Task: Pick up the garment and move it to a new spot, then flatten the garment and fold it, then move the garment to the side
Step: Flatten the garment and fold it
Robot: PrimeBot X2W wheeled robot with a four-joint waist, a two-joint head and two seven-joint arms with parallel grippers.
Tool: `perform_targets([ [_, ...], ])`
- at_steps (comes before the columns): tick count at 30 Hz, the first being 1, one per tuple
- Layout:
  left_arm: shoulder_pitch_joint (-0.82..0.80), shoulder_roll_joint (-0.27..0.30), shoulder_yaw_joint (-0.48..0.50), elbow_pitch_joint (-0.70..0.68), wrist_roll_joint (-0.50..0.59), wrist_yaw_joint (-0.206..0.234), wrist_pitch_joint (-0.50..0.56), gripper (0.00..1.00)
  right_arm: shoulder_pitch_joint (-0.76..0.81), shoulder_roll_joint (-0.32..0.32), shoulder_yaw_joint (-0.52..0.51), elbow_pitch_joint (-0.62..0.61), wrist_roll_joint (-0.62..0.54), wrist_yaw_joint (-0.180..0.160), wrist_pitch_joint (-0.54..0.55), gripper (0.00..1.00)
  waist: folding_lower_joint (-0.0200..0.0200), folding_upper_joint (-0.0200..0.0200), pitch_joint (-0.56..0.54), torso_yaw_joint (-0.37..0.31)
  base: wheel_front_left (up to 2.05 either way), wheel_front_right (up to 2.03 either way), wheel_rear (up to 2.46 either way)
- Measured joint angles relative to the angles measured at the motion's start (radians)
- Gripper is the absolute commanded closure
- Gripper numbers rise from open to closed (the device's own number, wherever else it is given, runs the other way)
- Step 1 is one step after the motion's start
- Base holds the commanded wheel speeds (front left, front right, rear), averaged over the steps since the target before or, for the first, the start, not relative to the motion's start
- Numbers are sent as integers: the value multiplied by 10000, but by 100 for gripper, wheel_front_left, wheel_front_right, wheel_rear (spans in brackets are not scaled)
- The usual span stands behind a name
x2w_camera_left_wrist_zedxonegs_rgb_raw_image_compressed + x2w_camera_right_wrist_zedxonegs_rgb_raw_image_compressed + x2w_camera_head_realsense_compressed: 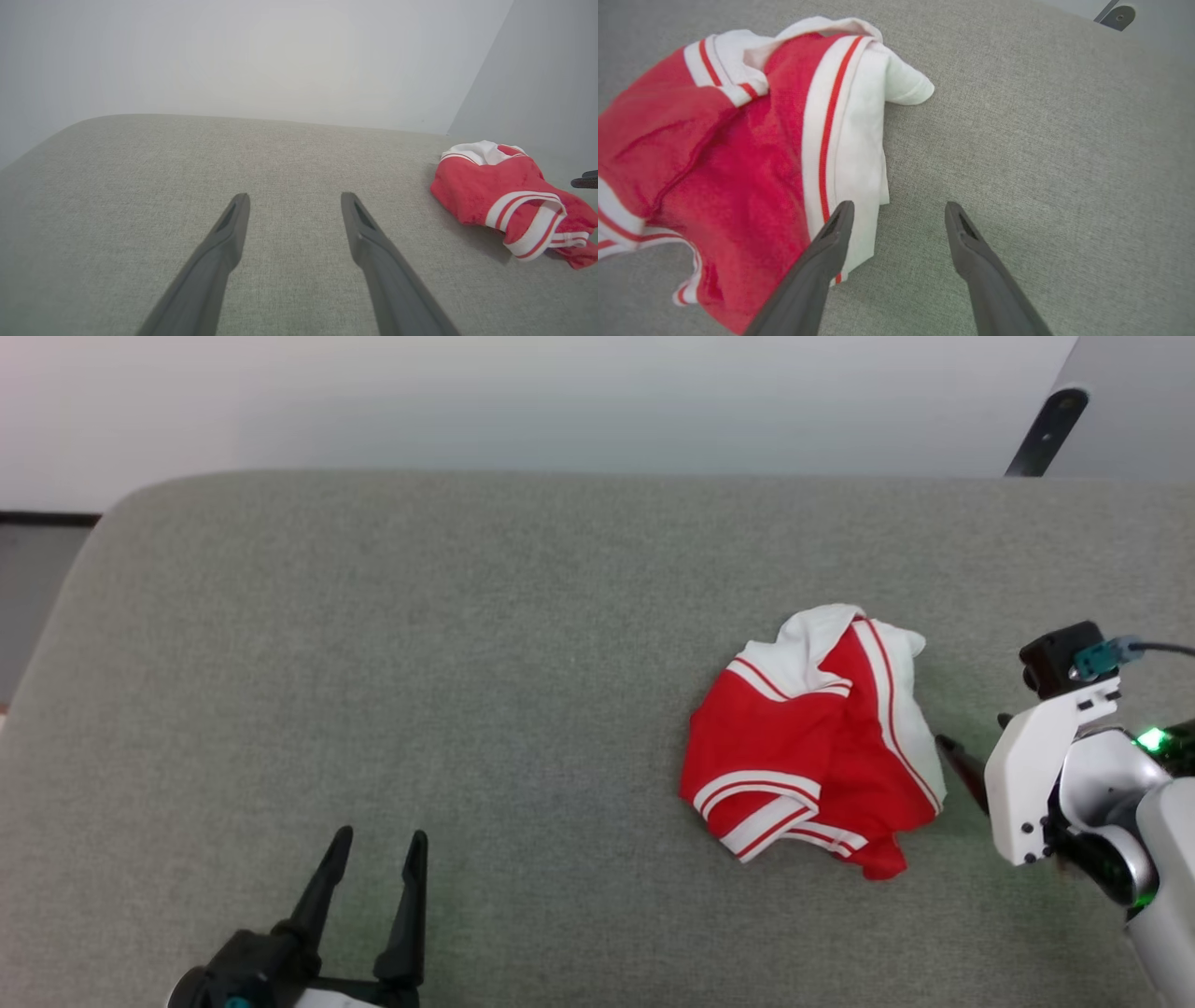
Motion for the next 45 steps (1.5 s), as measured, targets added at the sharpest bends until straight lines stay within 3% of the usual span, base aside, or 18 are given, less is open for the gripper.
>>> perform_targets([
  [13, -506, -90, -259, 203, -23, -44, 0, 0, -506, 186, 297, 537, 73, 0, 604, 1, -1, 0, 690, 275, 0, 0, 0],
  [14, -535, -94, -278, 211, -31, -42, 0, 0, -517, 190, 391, 571, 159, 0, 669, 13, 0, 0, 715, 300, 0, 0, 0],
  [16, -579, -100, -345, 242, -36, -44, 2, 0, -520, 182, 520, 635, 244, 0, 709, 54, 0, 0, 745, 355, 0, 0, 0],
  [19, -600, -109, -380, 270, -105, -44, 0, 0, -577, 123, 608, 694, 372, 0, 734, 79, 0, 0, 772, 424, 0, 0, 0],
  [20, -605, -107, -378, 278, -113, -44, 0, 0, -608, 88, 629, 709, 401, 0, 713, 97, 0, 0, 780, 444, 0, 0, 0],
  [21, -610, -107, -382, 280, -134, -44, 2, 0, -627, 67, 639, 729, 431, 0, 692, 100, -1, 0, 785, 461, 0, 0, 0],
  [29, -648, -107, -313, 297, -190, -46, 0, 0, -721, -44, 370, 936, 393, 0, -151, 100, 0, 0, 740, 445, 0, 0, 0],
  [36, -608, -90, -196, 240, -261, -46, 2, 0, -773, -431, -961, 443, -431, 0, -974, 100, 0, 0, 628, 241, 0, 0, 0],
  [41, -593, -82, -213, 184, -278, -46, 2, 0, -221, -566, -2174, -362, -1505, 0, -570, 100, 0, 0, 593, 91, 0, 0, 0],
  [45, -603, -84, -295, 184, -332, -46, 2, 0, 524, -282, -3208, -453, -2144, 0, 46, 100, 0, 0, 669, 52, 0, 0, 0],
])
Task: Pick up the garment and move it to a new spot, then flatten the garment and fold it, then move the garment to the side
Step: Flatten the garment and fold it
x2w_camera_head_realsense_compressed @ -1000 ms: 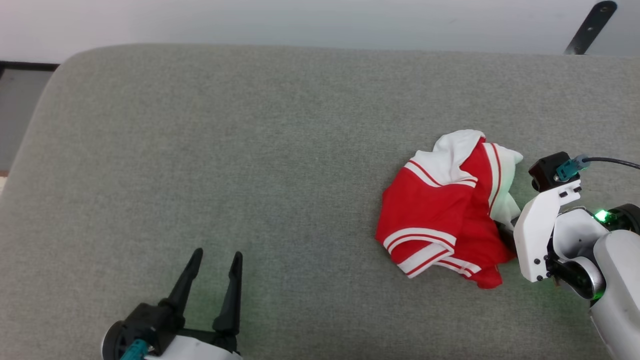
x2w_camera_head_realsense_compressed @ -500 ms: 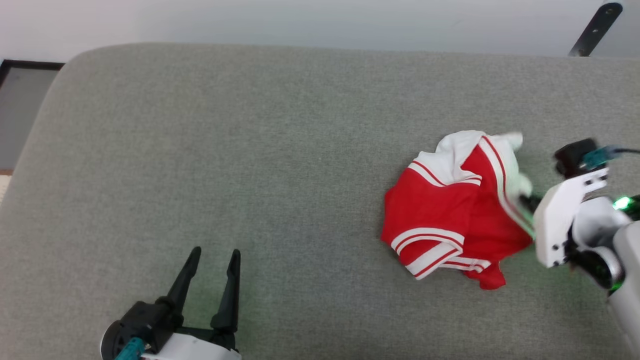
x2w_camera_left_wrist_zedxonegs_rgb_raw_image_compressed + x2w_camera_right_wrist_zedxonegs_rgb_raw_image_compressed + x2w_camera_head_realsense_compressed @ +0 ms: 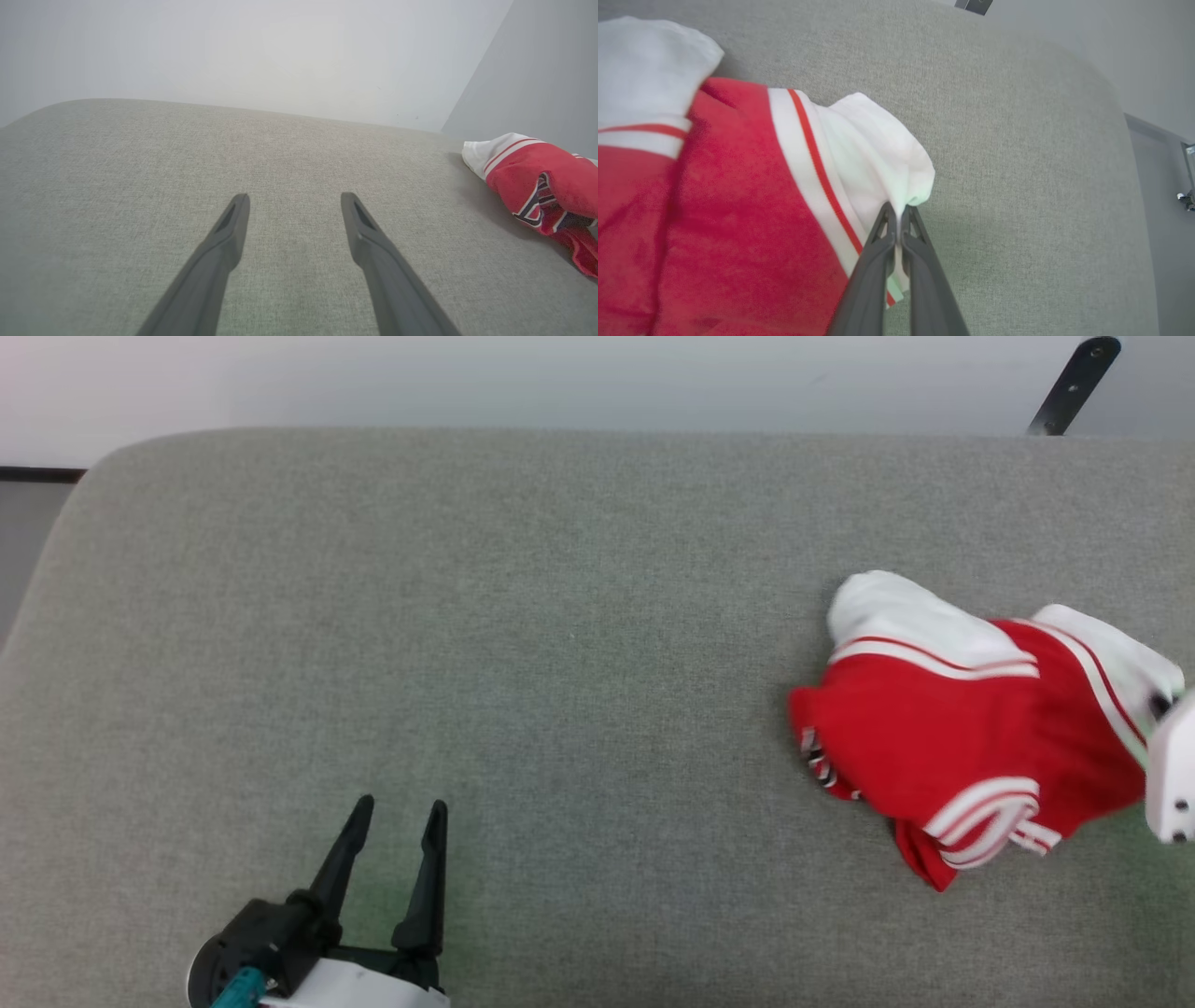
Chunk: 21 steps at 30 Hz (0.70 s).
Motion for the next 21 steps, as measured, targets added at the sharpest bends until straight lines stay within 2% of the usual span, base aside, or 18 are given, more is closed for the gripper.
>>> perform_targets([
  [3, -49, 6, -36, 15, -33, 0, 0, 0, 461, 307, -660, -15, -341, 0, 270, 100, 0, 0, 53, 8, 0, 0, 0],
  [6, -103, 44, -44, 29, -36, 0, 0, 0, 684, 694, -901, -265, -512, 0, 297, 100, 0, 0, 89, 15, 0, 0, 0],
  [7, -104, 61, -33, 36, -40, 0, 0, 0, 726, 786, -930, -336, -518, 0, 311, 83, 0, 0, 93, 10, 0, 0, 0],
  [8, -104, 75, -23, 44, -48, 0, 0, 0, 777, 849, -963, -408, -525, 0, 311, 50, 0, 0, 94, 4, 0, 0, 0],
  [9, -105, 84, -19, 52, -48, 0, 0, 0, 825, 892, -1001, -476, -573, 0, 311, 0, 0, 0, 91, -4, 0, 0, 0],
  [17, -151, 240, -58, 130, -94, 0, 0, 0, 1179, 1022, -1068, -1250, -905, 0, 63, 0, 0, 0, -36, -162, 0, 0, 0],
  [21, -327, 629, -217, 151, -180, 0, 0, 0, 1442, 1160, -872, -1862, -892, 0, -581, 0, 0, 0, -161, -286, 0, 0, 0],
])
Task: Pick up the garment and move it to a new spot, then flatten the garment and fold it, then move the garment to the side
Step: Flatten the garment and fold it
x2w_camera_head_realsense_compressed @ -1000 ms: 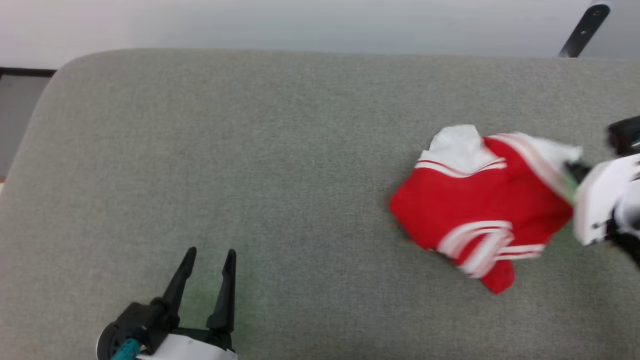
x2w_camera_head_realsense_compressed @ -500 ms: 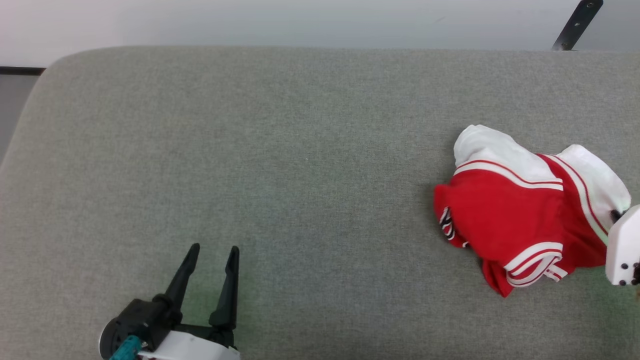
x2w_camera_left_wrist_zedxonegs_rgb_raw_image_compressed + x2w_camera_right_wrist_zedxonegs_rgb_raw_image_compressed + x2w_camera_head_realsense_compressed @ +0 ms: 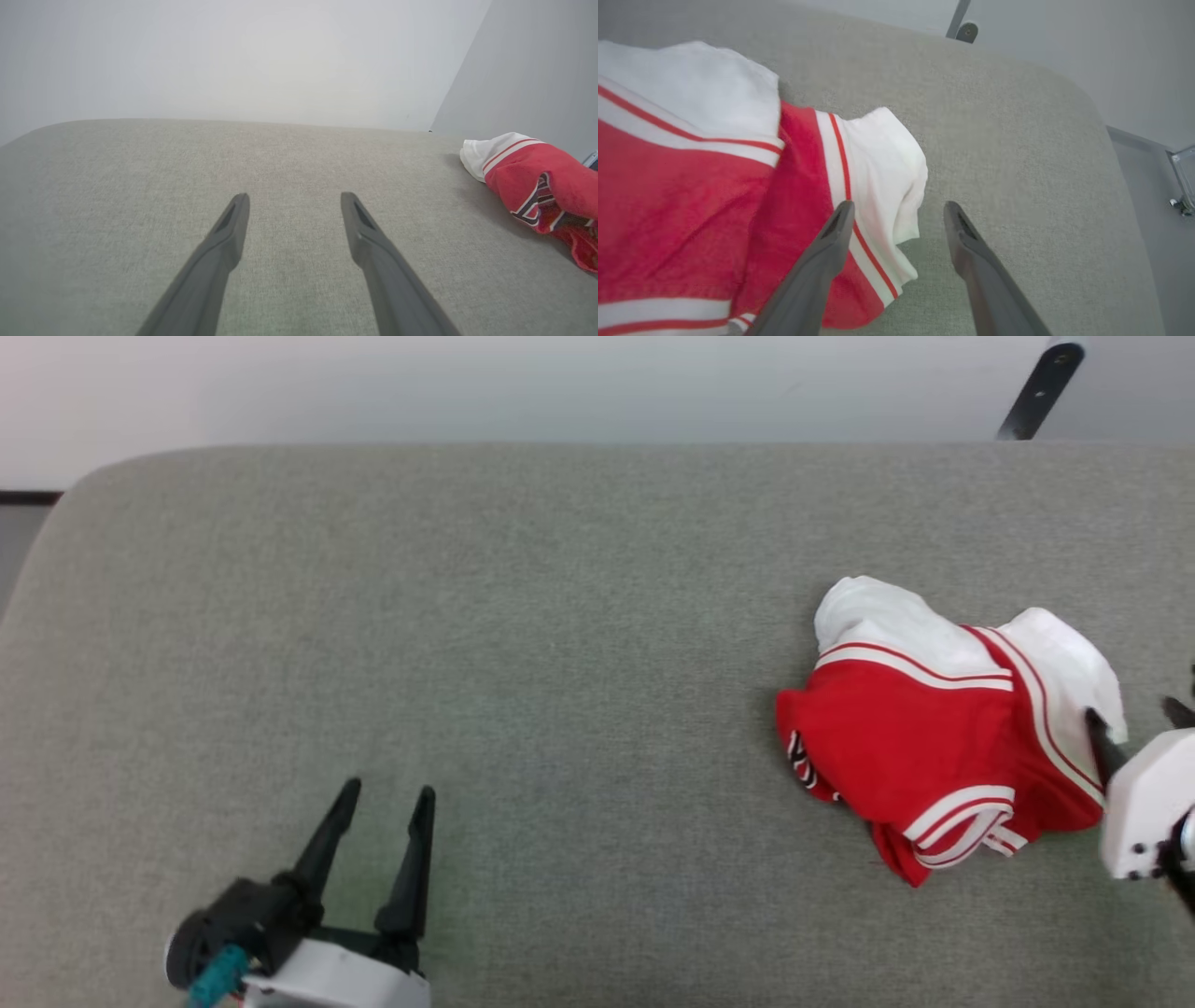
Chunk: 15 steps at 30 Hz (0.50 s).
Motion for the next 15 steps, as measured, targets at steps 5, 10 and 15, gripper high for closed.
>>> perform_targets([
  [5, -726, 863, -606, 102, -512, 0, 27, 0, 421, 579, 523, -779, 109, 0, -1708, 0, 0, 0, -186, -264, 0, 0, 0],
  [10, -2243, 2197, -1762, 194, -1444, 0, 1032, 0, 1196, 1189, 1074, -1244, -330, 0, -3611, 0, 0, 0, -383, -631, 0, 0, 0],
  [15, -4242, 3488, -3032, 192, -2953, 0, 2447, 0, 1895, 2079, 1342, -1549, -556, 0, -4922, 0, 0, 0, -516, -1162, 0, 0, 0],
])
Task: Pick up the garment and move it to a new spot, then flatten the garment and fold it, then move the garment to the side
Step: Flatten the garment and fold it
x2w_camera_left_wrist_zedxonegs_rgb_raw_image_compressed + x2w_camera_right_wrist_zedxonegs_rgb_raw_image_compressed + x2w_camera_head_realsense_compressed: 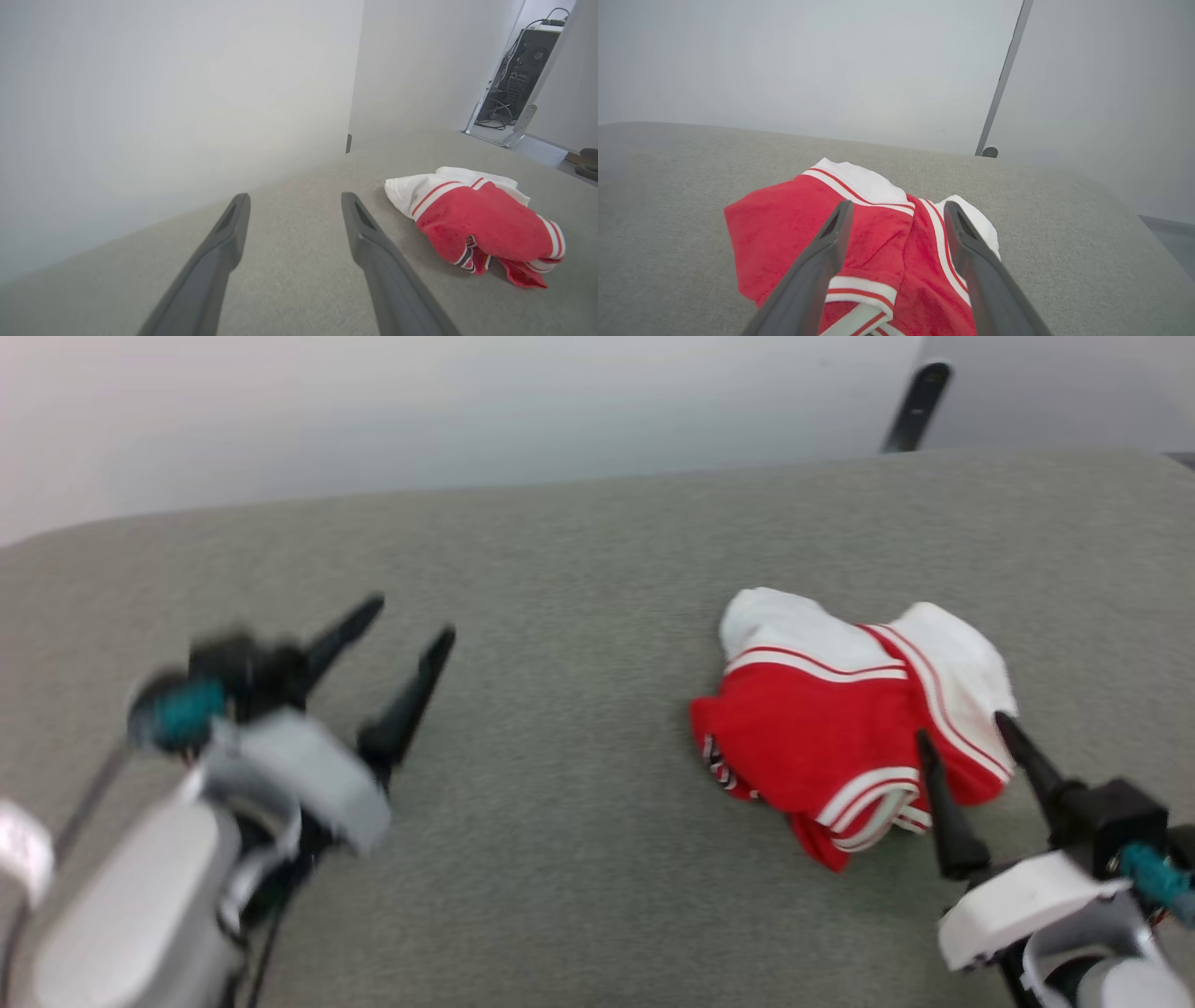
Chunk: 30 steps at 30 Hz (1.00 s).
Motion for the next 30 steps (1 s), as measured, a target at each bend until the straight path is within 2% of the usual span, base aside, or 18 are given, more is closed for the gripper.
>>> perform_targets([
  [4, -1871, 614, -1103, 405, -1306, -10, 1469, 0, 504, 347, 161, -182, -132, 0, -516, 0, 0, 0, -28, -510, 0, 0, 0],
  [8, -3611, 734, -2127, 1304, -2462, -10, 2986, 0, 856, 583, 345, -433, -186, 0, -725, 0, 0, 0, 50, -1083, 0, 0, 0],
  [10, -4374, 619, -2581, 1758, -2911, -10, 3676, 0, 941, 617, 430, -516, -182, 0, -803, 0, 0, 0, 137, -1386, 0, 0, 0],
  [12, -5009, 244, -2738, 2324, -3881, -10, 4483, 0, 945, 648, 510, -545, -159, 0, -826, 0, 0, 0, 258, -1686, 0, 0, 0],
  [19, -6684, -527, -3684, 4050, -4936, -10, 6589, 0, 803, 665, 867, -217, 479, 0, -1241, 0, 0, 0, 886, -2705, 0, 0, 0],
  [30, -7328, -761, -4533, 5181, -6134, -10, 9001, 0, 382, 677, 1250, 786, 863, 0, -1904, 0, 0, 0, 1699, -4015, 0, 0, 0],
])
